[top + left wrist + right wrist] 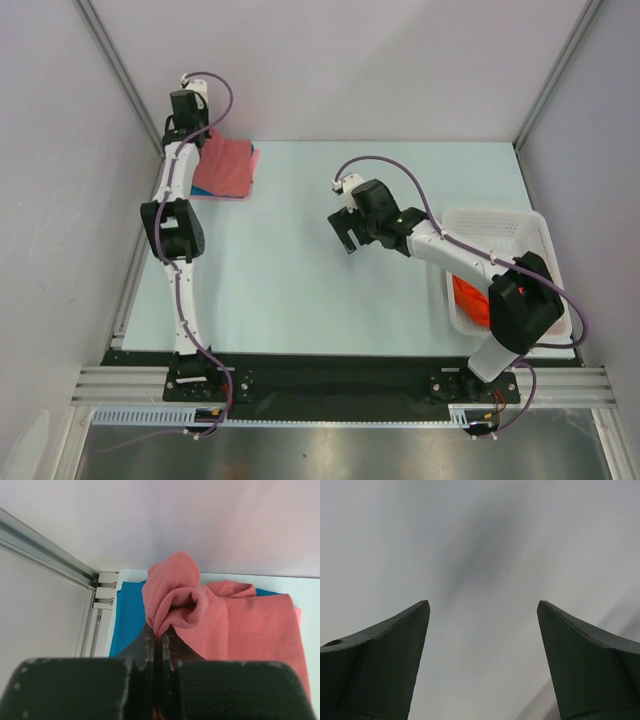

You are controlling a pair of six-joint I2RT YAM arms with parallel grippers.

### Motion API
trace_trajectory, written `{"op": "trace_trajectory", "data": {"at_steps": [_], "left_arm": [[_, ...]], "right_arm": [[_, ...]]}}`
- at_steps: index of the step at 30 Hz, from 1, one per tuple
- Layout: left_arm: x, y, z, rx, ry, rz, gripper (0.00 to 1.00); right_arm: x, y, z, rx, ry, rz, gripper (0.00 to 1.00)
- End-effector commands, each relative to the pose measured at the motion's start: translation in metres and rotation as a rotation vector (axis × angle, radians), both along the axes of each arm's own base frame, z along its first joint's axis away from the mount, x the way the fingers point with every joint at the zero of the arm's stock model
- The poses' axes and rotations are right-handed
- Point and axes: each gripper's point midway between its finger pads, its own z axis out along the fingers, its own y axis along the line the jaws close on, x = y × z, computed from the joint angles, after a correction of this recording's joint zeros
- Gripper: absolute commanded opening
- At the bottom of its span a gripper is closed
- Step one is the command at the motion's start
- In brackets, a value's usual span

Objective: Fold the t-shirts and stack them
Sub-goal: Neatly place the folded tshirt to the corner

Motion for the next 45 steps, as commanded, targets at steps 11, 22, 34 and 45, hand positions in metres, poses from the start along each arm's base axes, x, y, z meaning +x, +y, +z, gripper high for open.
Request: {"op": "trace_trajectory", "data": {"at_steps": [11,22,34,45], "left_arm": [[0.01,0.085,0.015,0.029,-0.149,0.242,0.45],[-0.021,0.008,0.172,-0.018,-0.371,0.229,0.67],[-0.156,-0.245,0.13,-0.421,0.012,-0.123,0.76],[-0.416,-0.366,0.084,-0.736,0.142,-0.458,0.98]], "right_arm": [[0.016,0.014,0.016,0.051,-0.011,-0.034,0.94],[-0.008,-0.001,0.052,0.115,-0.087,-0.072,0.94],[-0.057,-0.065,0.069,0.388,-0.059,-0.226,0.95],[-0.14,-0.107,0.055,0.72,-0.085,-0.293,1.0]]}}
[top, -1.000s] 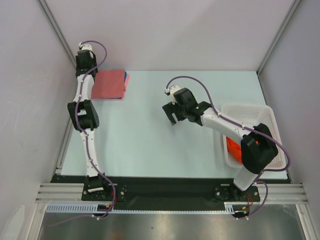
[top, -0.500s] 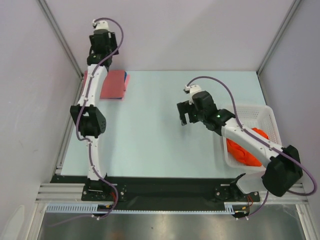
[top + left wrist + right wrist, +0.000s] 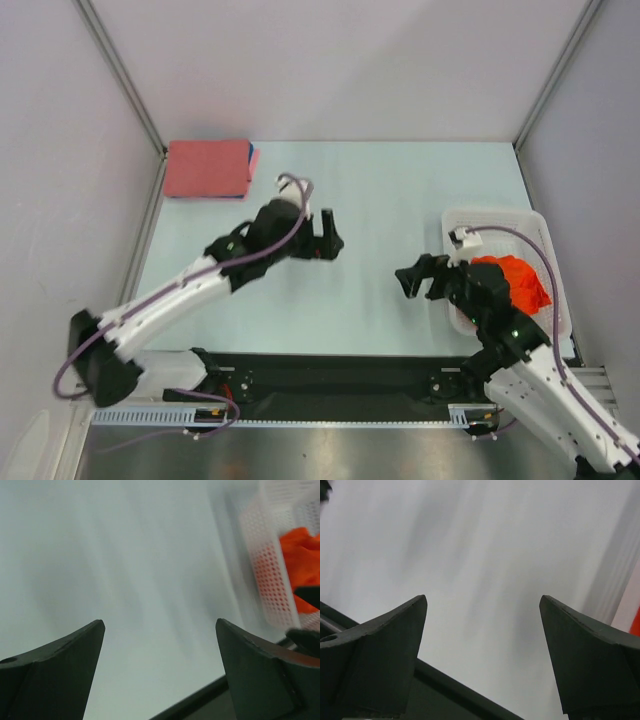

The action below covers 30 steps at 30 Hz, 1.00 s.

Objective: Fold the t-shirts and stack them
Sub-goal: Neatly place the folded tshirt to the corner

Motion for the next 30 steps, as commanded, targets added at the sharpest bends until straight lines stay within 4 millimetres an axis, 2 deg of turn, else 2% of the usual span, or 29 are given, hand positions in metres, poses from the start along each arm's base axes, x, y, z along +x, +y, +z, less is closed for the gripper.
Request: {"op": "trace_trajectory", "data": {"at_steps": [1,2,3,4,6,8,9,10,11,13,15,16,18,19,21,22,25,29,30], "left_arm": [[-0.047,0.008,0.061,-0.311,-0.143,0.042,1.0],[-0.057,0.021,0.027,-0.294,-0.123,0.09,1.0],[-0.071,0.019,0.031,-0.356,-0.156,0.073,1.0],[-0.089,0.038,0.025,-0.41,-0.183,0.083,1.0],[-0.103,0.054,0.022,-0.515,-0.185,0.115,1.0],[-0.117,0.071,0.014,-0.602,-0.187,0.129,1.0],[-0.121,0.076,0.01,-0.615,-0.183,0.128,1.0],[-0.124,0.078,-0.004,-0.619,-0.16,0.133,1.0],[-0.129,0.084,0.001,-0.662,-0.172,0.135,1.0],[-0.132,0.087,-0.017,-0.674,-0.146,0.145,1.0],[-0.136,0.088,-0.018,-0.734,-0.146,0.139,1.0],[-0.137,0.085,-0.035,-0.739,-0.121,0.138,1.0],[-0.141,0.083,-0.033,-0.814,-0.123,0.114,1.0],[-0.141,0.08,-0.05,-0.818,-0.097,0.117,1.0],[-0.144,0.079,-0.048,-0.881,-0.107,0.102,1.0],[-0.144,0.078,-0.059,-0.893,-0.089,0.108,1.0],[-0.146,0.077,-0.062,-0.911,-0.077,0.098,1.0],[-0.152,0.069,-0.053,-0.931,-0.075,0.042,1.0],[-0.151,0.067,-0.068,-0.908,-0.055,0.045,1.0]], "right_arm": [[-0.019,0.0,0.009,0.181,-0.02,-0.013,1.0],[-0.022,-0.001,0.007,0.194,-0.02,-0.015,1.0],[-0.027,-0.003,-0.005,0.192,0.0,-0.015,1.0],[-0.035,0.0,-0.001,0.232,-0.01,0.012,1.0],[-0.043,0.001,-0.008,0.265,-0.008,0.03,1.0],[-0.047,-0.001,0.002,0.336,-0.034,0.006,1.0],[-0.047,-0.008,-0.004,0.337,-0.012,-0.039,1.0],[-0.046,-0.012,-0.006,0.341,-0.003,-0.065,1.0],[-0.047,-0.014,-0.01,0.347,0.012,-0.085,1.0],[-0.048,-0.016,-0.017,0.349,0.028,-0.1,1.0],[-0.044,-0.025,-0.028,0.371,0.071,-0.187,1.0],[-0.043,-0.027,-0.036,0.361,0.084,-0.205,1.0],[-0.042,-0.032,-0.039,0.381,0.083,-0.243,1.0],[-0.042,-0.033,-0.038,0.392,0.074,-0.247,1.0],[-0.042,-0.035,-0.04,0.407,0.068,-0.264,1.0],[-0.041,-0.035,-0.041,0.403,0.071,-0.269,1.0],[-0.04,-0.032,-0.045,0.411,0.069,-0.264,1.0],[-0.04,-0.03,-0.054,0.407,0.085,-0.261,1.0],[-0.041,-0.028,-0.054,0.406,0.088,-0.252,1.0]]}}
